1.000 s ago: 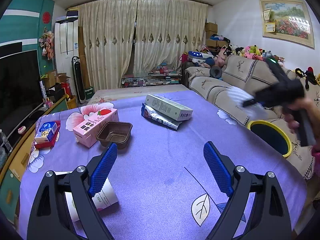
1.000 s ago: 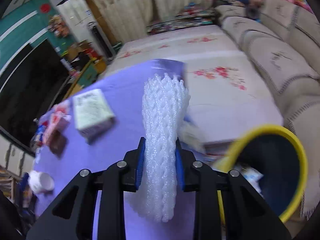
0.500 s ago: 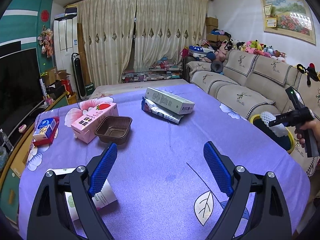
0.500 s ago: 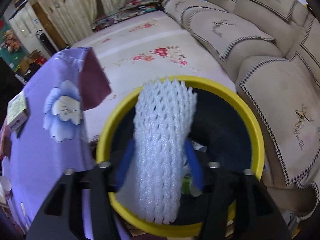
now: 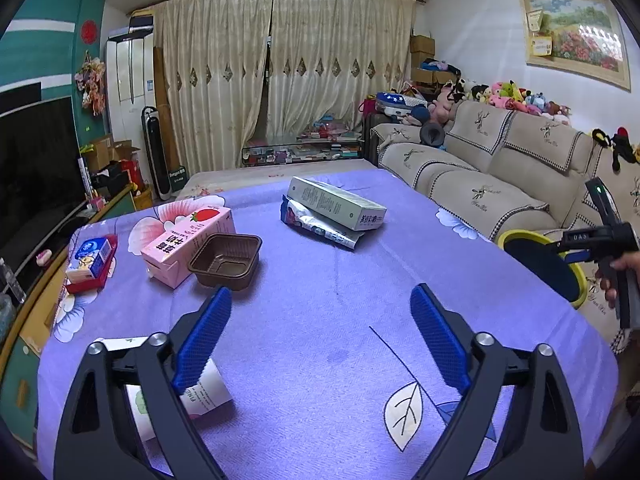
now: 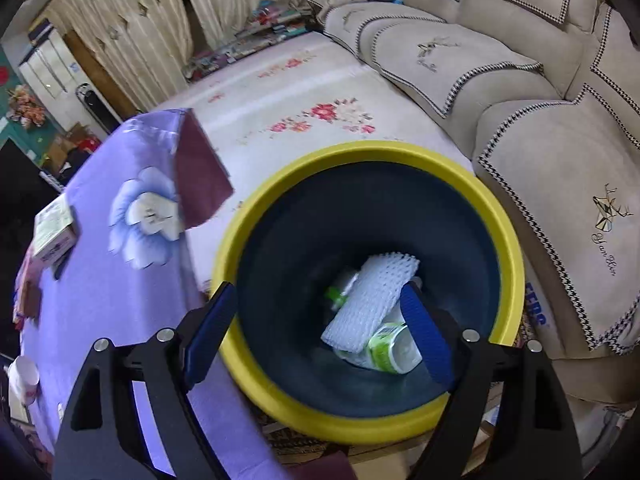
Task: Collect trash
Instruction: 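Grasp the white paper cup lying on its side by the rim with the left gripper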
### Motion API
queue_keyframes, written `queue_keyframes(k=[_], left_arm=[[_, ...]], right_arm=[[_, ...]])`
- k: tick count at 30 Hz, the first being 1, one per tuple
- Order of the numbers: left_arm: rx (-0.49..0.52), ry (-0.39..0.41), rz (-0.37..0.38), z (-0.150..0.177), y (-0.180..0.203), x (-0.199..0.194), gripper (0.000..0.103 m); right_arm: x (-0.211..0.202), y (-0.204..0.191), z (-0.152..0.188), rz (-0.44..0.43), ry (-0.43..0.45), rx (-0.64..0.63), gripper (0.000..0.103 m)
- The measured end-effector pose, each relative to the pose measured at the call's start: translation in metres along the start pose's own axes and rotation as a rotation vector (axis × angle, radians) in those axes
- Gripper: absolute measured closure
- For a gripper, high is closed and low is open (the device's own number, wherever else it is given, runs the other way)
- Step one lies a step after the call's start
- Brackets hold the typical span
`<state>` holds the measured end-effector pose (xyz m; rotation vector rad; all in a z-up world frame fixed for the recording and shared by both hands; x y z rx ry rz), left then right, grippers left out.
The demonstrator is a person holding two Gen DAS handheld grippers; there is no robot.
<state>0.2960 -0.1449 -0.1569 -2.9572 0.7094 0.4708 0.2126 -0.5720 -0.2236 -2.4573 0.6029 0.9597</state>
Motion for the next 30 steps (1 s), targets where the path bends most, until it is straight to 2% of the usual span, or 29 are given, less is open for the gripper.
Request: queue_keyframes(k=[6, 9, 12, 15, 21, 25, 30], left_arm=[[0.009, -0.022, -0.108, -0.008, -0.016, -0.017, 0.010], [0.008, -0.019, -0.218, -0.012, -0.041, -0.035, 0.005], [-0.060, -0.065, -0.304, -0.003, -0.074, -0.045, 0.005], [-0.133, -0.134, -0.336, 0.015, -0.096, -0.042, 0.005], [-0.163, -0.219, -0.282, 0.041, -0.093, -0.026, 0.005], [-0.167, -0.272, -0.290, 0.055, -0.095, -0.011, 0.005], [-0.170, -0.293, -0.315, 0.062, -0.098, 0.003, 0.005]], right_arm=[[-0.024, -0.023, 0.008, -0.056, 0.045, -0.026, 0.023], [-0.033, -0.034, 0.010, -0.078, 0.058, -0.053, 0.022], [-0.040, -0.041, 0.013, -0.101, 0.068, -0.072, 0.022], [-0.043, -0.048, 0.018, -0.124, 0.071, -0.084, 0.021], [-0.040, -0.050, 0.022, -0.141, 0.053, -0.085, 0.021], [-0.038, -0.046, 0.024, -0.139, 0.044, -0.076, 0.021], [-0.034, -0.045, 0.026, -0.141, 0.036, -0.071, 0.021]])
Point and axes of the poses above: each gripper's, at about its wrist camera, not at the fingertips, and x roughly the way its jaws point, y to its right, z to its underside, the point moved 8 cm from there along x, roughly the way its jaws point, and after that the axes turned 13 degrees about y, right-handed, at the moved point
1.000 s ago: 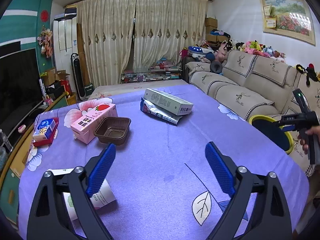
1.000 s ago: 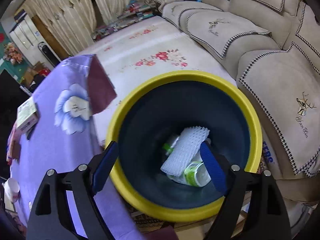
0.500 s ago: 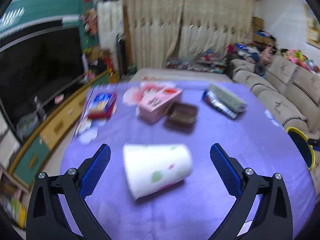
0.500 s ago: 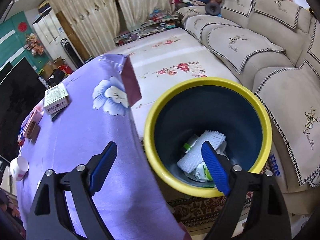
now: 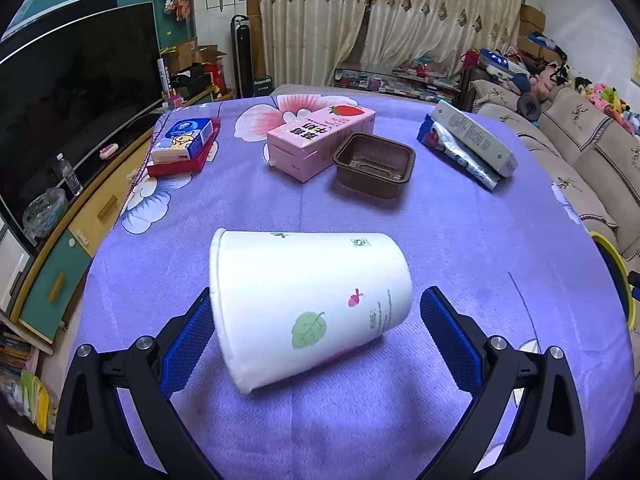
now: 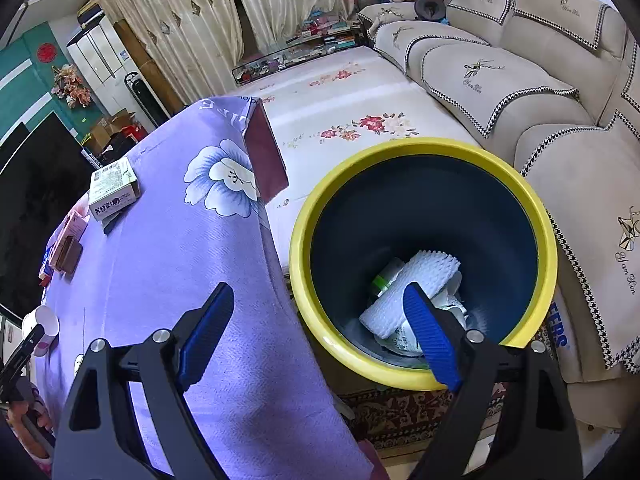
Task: Collect trash
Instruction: 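Grasp the white paper cup lying on its side by the rim with the left gripper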
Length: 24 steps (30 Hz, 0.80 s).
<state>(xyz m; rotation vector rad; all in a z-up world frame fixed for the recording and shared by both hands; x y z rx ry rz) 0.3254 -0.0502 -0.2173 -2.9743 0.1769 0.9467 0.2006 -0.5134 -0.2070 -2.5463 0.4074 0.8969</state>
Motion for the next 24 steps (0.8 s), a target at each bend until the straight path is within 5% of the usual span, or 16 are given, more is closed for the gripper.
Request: queue_keyframes(k=[3, 5, 9, 11, 24], left_arm=[[0.011, -0.003, -0.017, 0.001, 0.000, 0.004, 0.007], [0.014, -0.009, -0.017, 0.002, 0.001, 0.006, 0.021], [0.008, -0.014, -0.002, 0.001, 0.000, 0.005, 0.026], [0.021, -0.003, 0.004, -0.002, 0.003, -0.001, 0.040], [0.100, 0.035, 0.147, -0.026, 0.065, -0.028, 0.070]], right_arm=[[0.001, -0.001, 0.001, -0.004, -0.003, -0.001, 0.021], [0.002, -0.001, 0.001, -0.007, -0.004, -0.002, 0.021], [0.000, -0.002, 0.001, -0.015, 0.001, -0.002, 0.021], [-0.002, -0.001, 0.000, -0.018, 0.005, -0.001, 0.021], [-0.020, 0.013, -0.005, -0.023, 0.039, 0.010, 0.021]])
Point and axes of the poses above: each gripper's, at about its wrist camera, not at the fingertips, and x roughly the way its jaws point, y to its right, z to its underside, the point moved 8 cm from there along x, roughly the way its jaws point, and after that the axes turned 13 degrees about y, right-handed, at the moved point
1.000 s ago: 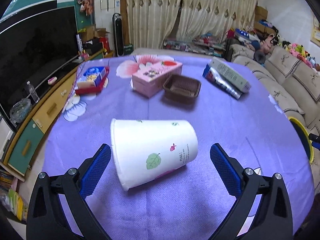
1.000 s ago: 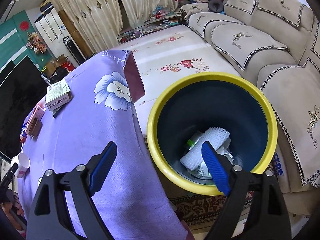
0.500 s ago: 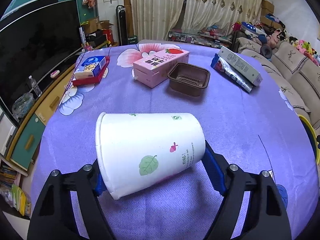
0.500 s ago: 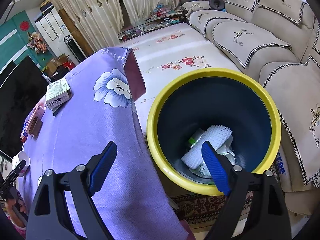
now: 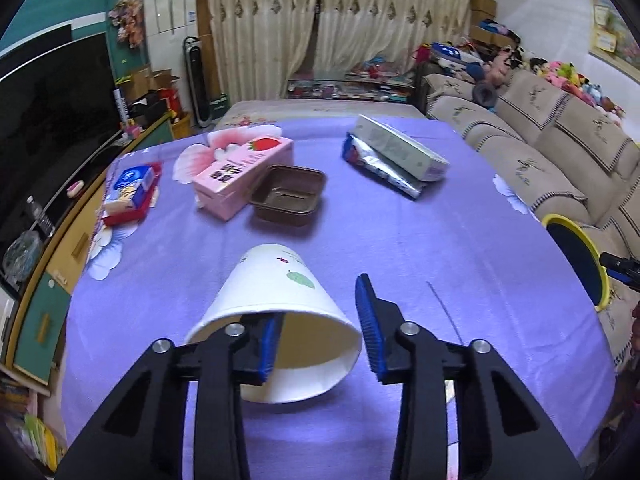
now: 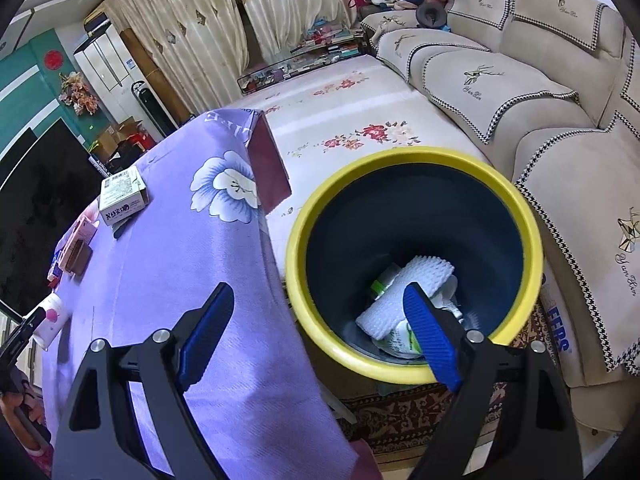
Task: Collect trash
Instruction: 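Grasp the white paper cup lying on its side by the rim with the left gripper, then carry the paper cup over the yellow bin and open the left gripper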
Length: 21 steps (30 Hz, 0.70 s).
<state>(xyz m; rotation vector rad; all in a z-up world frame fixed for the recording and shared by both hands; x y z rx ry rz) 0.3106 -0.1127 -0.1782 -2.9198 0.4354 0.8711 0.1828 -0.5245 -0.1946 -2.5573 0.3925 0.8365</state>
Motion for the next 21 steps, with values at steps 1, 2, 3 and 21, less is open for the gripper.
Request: queue_keyframes(k=[1, 2, 3, 21], left_arm=[[0.004, -0.006, 0.005, 0.001, 0.003, 0.001, 0.072], [0.008, -0.013, 0.010, 0.002, 0.005, 0.002, 0.076], [0.012, -0.025, 0.012, 0.004, 0.006, 0.004, 0.081], [0.097, 0.046, 0.008, -0.011, 0.033, -0.006, 0.100]], right_arm=[[-0.001, 0.003, 0.000, 0.001, 0.002, 0.004, 0.021], [-0.002, 0.005, -0.001, 0.002, 0.004, 0.007, 0.021], [-0.003, 0.007, -0.001, 0.005, 0.005, 0.010, 0.021], [-0.008, 0.014, -0.002, -0.036, 0.014, 0.029, 0.021]])
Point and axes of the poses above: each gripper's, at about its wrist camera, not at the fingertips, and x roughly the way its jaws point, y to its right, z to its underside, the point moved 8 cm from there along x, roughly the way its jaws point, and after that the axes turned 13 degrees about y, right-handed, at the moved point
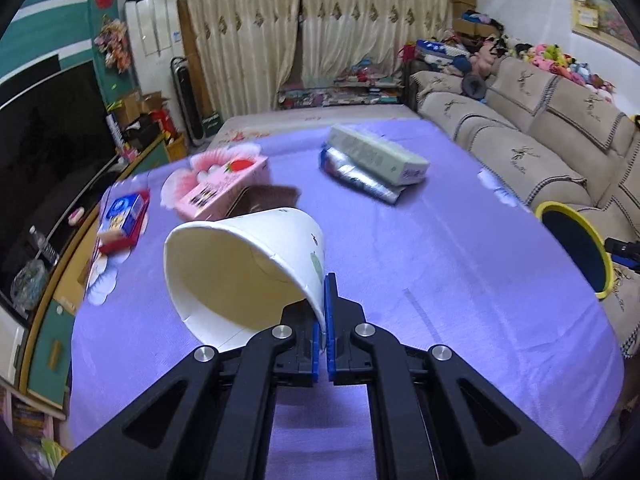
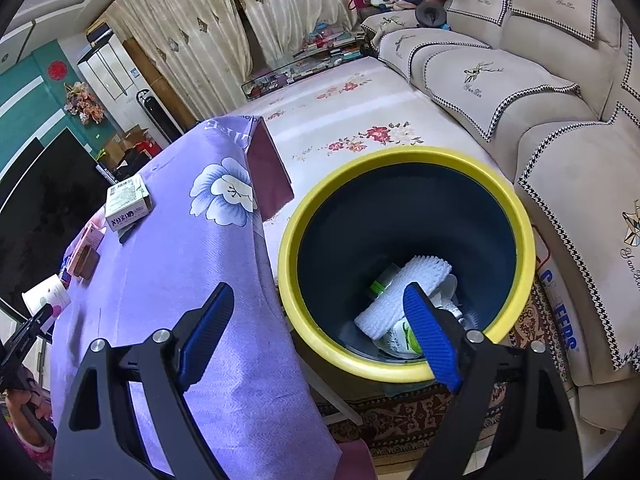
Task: Collect trash
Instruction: 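Carry the paper cup over the yellow bin and open the left gripper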
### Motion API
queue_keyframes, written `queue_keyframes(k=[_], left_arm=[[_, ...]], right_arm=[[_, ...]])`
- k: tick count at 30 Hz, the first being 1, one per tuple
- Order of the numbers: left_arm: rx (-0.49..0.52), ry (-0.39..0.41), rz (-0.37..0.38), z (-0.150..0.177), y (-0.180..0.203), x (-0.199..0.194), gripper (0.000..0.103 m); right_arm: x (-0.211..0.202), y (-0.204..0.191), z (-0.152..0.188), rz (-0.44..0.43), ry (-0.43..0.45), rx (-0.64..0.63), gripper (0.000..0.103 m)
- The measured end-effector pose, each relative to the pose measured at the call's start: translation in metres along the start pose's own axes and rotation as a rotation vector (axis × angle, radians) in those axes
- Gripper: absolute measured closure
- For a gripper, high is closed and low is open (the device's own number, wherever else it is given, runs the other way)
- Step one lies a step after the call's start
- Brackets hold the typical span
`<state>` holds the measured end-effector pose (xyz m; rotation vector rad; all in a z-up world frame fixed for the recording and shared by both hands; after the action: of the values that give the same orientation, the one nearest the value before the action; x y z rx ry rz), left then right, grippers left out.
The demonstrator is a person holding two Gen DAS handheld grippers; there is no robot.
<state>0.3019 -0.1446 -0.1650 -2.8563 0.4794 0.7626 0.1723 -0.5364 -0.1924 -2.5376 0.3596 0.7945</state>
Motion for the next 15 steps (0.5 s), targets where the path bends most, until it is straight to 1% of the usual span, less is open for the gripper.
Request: queue_keyframes(k=[3, 6, 7, 9, 12, 15], left_arm=[[0.023, 0.022, 0.044, -0.011, 0.021, -0.005, 0.100], [0.052, 0.045, 0.120, -0.025, 0.054, -0.009, 0.100], [0.063, 0.053, 0.165, -0.032, 0.071, -0.009, 0.100], [0.078, 0.059, 0.224, -0.040, 0.095, -0.009, 0.100], [0.114, 0.053, 0.358, -0.054, 0.150, -0.004, 0.100], [0.150, 0.048, 0.451, -0.062, 0.197, 0.001, 0.100]], right_arm=[[-0.007, 0.004, -0.002, 0.001, 0.012, 0.002, 0.021], [-0.016, 0.010, -0.005, 0.006, 0.028, 0.005, 0.021], [-0.020, 0.012, -0.006, 0.009, 0.034, 0.005, 0.021], [-0.029, 0.019, -0.009, 0.025, 0.050, 0.002, 0.021], [-0.042, 0.032, -0.015, 0.070, 0.079, -0.010, 0.021], [-0.055, 0.049, -0.018, 0.109, 0.101, -0.009, 0.021]])
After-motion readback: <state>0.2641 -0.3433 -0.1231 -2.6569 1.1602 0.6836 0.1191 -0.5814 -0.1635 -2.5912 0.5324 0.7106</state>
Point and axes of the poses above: each gripper's, at about its wrist camera, not at the fingertips, and x roughly the way its jaws point, y to its right, z to its underside, the point moved 8 cm from there along x, roughly the way its jaws point, and after that the axes turned 13 degrees about y, right-handed, at the moved point
